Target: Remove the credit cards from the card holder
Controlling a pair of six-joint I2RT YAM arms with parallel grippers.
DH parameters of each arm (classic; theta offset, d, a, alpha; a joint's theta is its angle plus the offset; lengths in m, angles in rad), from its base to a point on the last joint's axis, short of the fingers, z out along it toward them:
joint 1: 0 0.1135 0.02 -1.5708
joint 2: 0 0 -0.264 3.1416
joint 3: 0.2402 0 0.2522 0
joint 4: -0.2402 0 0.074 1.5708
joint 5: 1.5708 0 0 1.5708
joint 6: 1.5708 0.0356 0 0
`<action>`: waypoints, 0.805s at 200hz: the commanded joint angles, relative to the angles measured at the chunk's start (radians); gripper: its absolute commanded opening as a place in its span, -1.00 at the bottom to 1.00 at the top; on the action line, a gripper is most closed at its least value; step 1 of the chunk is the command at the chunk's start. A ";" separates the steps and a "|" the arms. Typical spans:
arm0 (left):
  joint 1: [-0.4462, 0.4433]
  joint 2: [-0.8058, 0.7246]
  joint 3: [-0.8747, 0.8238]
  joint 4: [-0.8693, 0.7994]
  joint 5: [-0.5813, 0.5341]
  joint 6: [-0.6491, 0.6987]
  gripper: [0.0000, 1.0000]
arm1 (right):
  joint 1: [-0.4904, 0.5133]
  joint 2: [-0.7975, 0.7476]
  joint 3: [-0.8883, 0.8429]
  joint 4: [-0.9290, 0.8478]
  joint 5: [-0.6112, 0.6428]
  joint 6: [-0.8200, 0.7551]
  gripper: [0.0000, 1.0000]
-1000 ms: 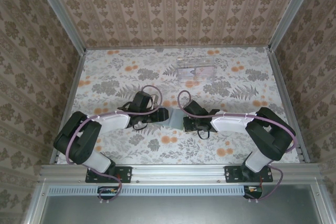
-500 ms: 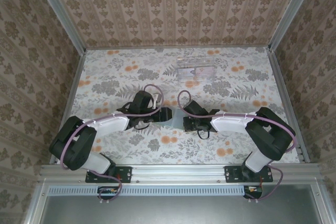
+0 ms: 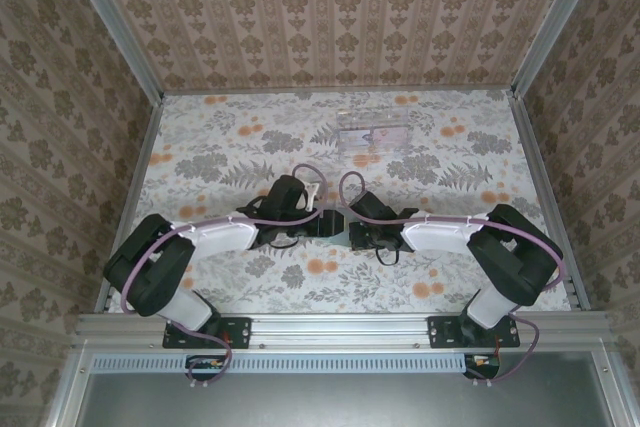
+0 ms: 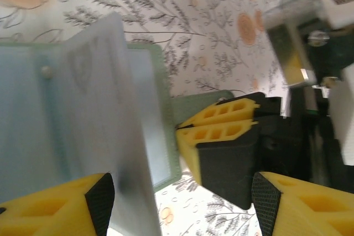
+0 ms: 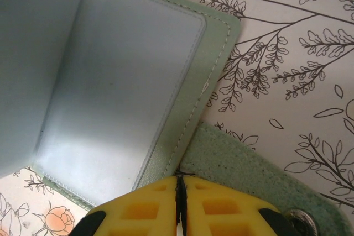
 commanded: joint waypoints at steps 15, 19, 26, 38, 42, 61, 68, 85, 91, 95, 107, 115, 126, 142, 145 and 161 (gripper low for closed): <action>0.002 -0.015 0.032 -0.001 -0.002 0.002 0.40 | -0.011 -0.003 -0.043 0.015 0.011 0.023 -0.74; 0.004 -0.018 0.031 -0.007 -0.007 0.003 0.40 | -0.012 -0.007 -0.045 0.014 0.014 0.024 -0.74; 0.014 -0.025 0.026 -0.016 -0.015 0.004 0.40 | -0.013 -0.019 -0.048 0.010 0.026 0.024 -0.74; 0.032 -0.037 0.017 -0.028 -0.025 0.006 0.40 | -0.016 -0.041 -0.055 0.001 0.051 0.030 -0.74; 0.037 -0.041 0.014 -0.035 -0.030 0.006 0.40 | -0.017 -0.050 -0.057 -0.003 0.060 0.031 -0.74; 0.065 -0.041 0.002 -0.046 -0.040 0.005 0.39 | -0.022 -0.090 -0.065 -0.006 0.079 0.029 -0.74; 0.071 -0.038 -0.001 -0.047 -0.040 0.004 0.38 | -0.022 -0.097 -0.060 -0.008 0.075 0.019 -0.74; 0.082 -0.018 -0.005 -0.037 -0.038 0.000 0.36 | -0.021 -0.090 -0.026 -0.025 0.056 -0.001 -0.74; 0.085 -0.010 -0.005 -0.036 -0.038 -0.003 0.33 | -0.022 -0.084 -0.014 -0.026 0.047 -0.008 -0.74; 0.089 -0.002 -0.005 -0.035 -0.040 -0.006 0.31 | -0.021 -0.079 -0.007 -0.026 0.042 -0.011 -0.74; 0.100 0.012 -0.006 -0.031 -0.041 -0.012 0.26 | -0.020 -0.061 0.019 -0.026 0.028 -0.019 -0.74; 0.111 0.016 -0.013 -0.034 -0.047 -0.019 0.21 | -0.020 -0.049 0.034 -0.024 0.016 -0.025 -0.75; 0.128 0.016 -0.024 -0.039 -0.056 -0.021 0.12 | -0.021 -0.027 0.055 -0.026 0.002 -0.031 -0.74; 0.156 0.000 -0.046 -0.046 -0.060 -0.016 0.08 | -0.019 0.001 0.075 -0.021 -0.007 -0.032 -0.74; 0.160 -0.003 -0.049 -0.049 -0.062 -0.015 0.05 | -0.019 0.004 0.078 -0.019 -0.009 -0.032 -0.74; 0.185 -0.025 -0.061 -0.083 -0.080 0.006 -0.08 | -0.018 0.031 0.089 -0.024 -0.012 -0.034 -0.74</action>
